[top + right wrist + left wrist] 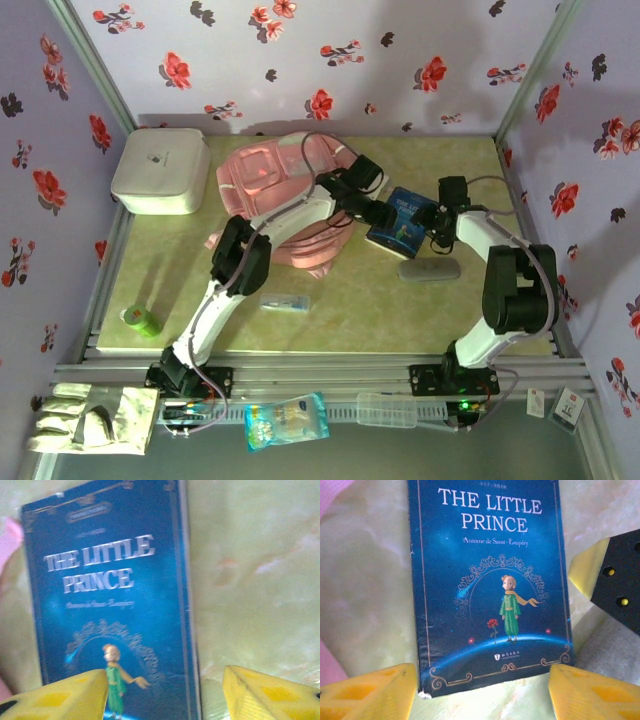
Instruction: Pack books, pencil case, and school supplies into a backpack
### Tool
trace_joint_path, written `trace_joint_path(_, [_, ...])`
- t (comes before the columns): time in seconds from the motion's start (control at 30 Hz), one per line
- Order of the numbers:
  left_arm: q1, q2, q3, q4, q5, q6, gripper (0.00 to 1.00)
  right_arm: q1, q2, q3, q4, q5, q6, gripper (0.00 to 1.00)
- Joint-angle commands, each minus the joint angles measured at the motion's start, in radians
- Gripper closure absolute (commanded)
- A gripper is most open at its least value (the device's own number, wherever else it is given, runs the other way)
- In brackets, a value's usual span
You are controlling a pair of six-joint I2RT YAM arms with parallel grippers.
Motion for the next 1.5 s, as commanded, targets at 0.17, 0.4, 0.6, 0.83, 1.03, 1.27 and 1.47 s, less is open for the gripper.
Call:
trace_joint_path(0.17, [-0.017, 0.106, 0.099, -0.048, -0.100, 0.044, 0.37, -0.010, 0.077, 0.016, -0.037, -0.022, -0.005, 0.45])
trace_joint_path(0.4, [-0.030, 0.163, 0.134, -0.097, -0.105, 0.064, 0.40, -0.010, 0.097, 0.028, -0.048, -0.035, -0.019, 0.50])
trace_joint_path(0.6, [-0.041, 0.191, 0.131, -0.130, -0.122, 0.077, 0.44, -0.010, 0.109, 0.032, -0.050, -0.050, -0.022, 0.52])
trace_joint_path(0.83, [-0.054, 0.224, 0.126, -0.190, -0.167, 0.105, 0.48, 0.004, 0.145, 0.084, -0.103, -0.085, -0.043, 0.53])
trace_joint_path(1.03, [-0.056, 0.254, 0.114, -0.240, -0.178, 0.105, 0.50, 0.015, 0.148, 0.124, -0.129, -0.128, -0.052, 0.55])
trace_joint_path(1.27, [-0.056, 0.265, 0.109, -0.259, -0.180, 0.117, 0.52, 0.026, 0.092, 0.154, -0.153, -0.136, -0.053, 0.56])
trace_joint_path(1.47, [-0.057, 0.268, 0.109, -0.263, -0.180, 0.125, 0.54, 0.025, 0.061, 0.155, -0.150, -0.153, -0.041, 0.58])
